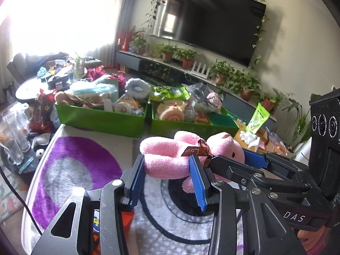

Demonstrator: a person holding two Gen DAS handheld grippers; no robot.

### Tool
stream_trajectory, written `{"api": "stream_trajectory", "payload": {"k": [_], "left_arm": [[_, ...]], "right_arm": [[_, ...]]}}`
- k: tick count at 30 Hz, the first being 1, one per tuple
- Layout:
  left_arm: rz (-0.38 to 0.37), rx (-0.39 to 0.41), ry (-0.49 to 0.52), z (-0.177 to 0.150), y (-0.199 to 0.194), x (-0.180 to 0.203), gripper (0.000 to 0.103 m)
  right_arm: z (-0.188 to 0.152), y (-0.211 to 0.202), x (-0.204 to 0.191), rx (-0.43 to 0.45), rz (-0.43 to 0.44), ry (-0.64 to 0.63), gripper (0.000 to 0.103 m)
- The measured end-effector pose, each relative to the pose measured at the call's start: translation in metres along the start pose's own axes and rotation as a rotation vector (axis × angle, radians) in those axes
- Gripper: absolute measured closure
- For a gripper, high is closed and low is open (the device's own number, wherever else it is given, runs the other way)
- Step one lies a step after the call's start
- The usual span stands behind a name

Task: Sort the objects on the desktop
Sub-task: 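Lift the pink teddy bear with both tools and carry it to the green box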

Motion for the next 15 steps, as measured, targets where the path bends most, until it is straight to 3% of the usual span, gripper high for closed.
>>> {"api": "stream_trajectory", "payload": {"k": [15], "left_arm": [[0.017, 0.034, 0.007, 0.032, -0.002, -0.037, 0.062]], "right_arm": [[0.034, 0.023, -0.026, 0.019, 0.015, -0.026, 0.056]]}}
Point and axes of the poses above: each gripper's, at about its wrist camera, not at the fingertips, and y roughly the way its jaws point, x to its right, z to its top, the point moved 6 cm from there along y, roughly the way its jaws point, and after that the axes turned 9 degrees about y, right-handed, at the moved point
